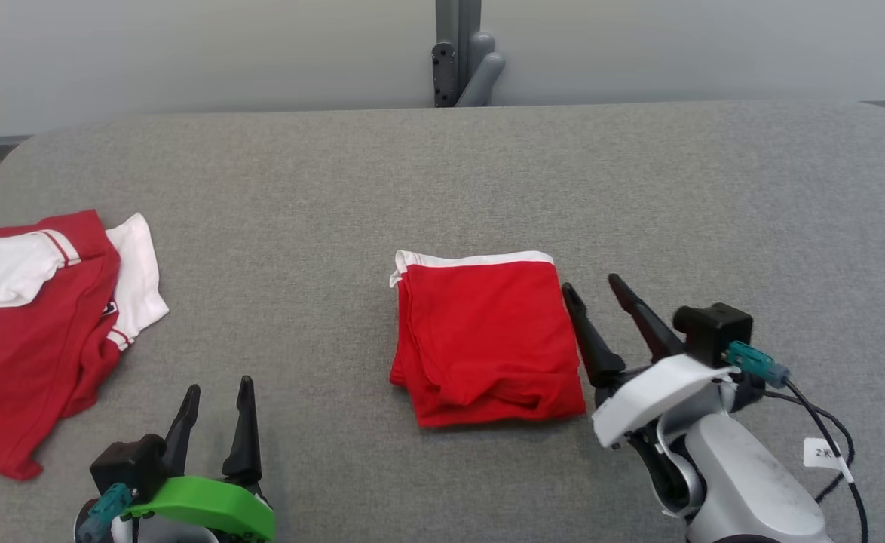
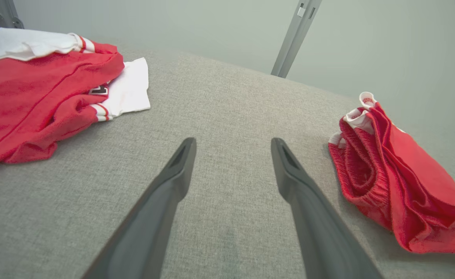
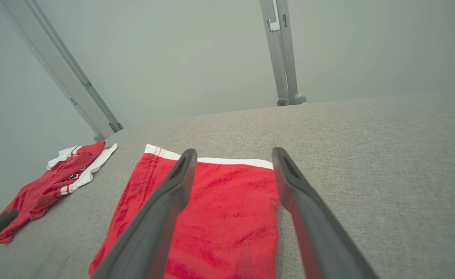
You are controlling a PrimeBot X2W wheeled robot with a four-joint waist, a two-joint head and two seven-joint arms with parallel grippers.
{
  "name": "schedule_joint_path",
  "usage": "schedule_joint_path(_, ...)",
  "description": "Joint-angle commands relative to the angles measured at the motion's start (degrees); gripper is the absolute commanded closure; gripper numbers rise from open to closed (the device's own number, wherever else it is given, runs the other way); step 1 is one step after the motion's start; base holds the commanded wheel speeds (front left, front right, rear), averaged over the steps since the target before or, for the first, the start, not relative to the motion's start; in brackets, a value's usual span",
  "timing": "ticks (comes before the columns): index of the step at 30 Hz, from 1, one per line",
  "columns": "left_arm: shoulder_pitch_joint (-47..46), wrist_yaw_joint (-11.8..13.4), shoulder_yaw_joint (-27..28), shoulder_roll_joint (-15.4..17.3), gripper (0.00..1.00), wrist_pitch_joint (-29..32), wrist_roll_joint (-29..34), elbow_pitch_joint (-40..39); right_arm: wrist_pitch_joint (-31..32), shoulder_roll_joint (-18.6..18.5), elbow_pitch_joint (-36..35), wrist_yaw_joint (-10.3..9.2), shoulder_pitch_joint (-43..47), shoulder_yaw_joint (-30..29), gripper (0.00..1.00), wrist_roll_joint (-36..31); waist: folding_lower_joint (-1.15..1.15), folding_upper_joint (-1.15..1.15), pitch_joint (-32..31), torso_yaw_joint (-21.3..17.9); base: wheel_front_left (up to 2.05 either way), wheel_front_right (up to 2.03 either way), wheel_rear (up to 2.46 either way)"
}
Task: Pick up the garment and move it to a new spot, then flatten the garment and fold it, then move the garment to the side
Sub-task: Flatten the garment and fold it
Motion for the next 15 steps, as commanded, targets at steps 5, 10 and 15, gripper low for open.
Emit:
schedule_joint_path(5,2.3,0.14,1.87,-0.34,0.0,0.0,7.42,-2.93,-0.02,-0.1,-1.44,-0.01,7.2,-12.91,0.0,-8.85,0.0,0.0,-2.46,-4.08,0.0,0.0,0.0)
schedule_joint_path(10,3.54,0.14,3.81,-0.75,0.0,-0.01,12.33,-3.91,-0.02,0.46,-2.87,-0.01,11.33,-18.29,0.0,-14.42,0.0,0.0,-3.31,-5.5,0.0,0.0,0.0)
schedule_joint_path(15,4.41,0.14,4.6,-1.16,0.0,0.0,13.39,-3.97,-0.02,1.27,-4.34,-0.02,14.2,-21.8,0.0,-16.39,0.0,0.0,-4.09,-5.95,0.0,0.0,0.0)
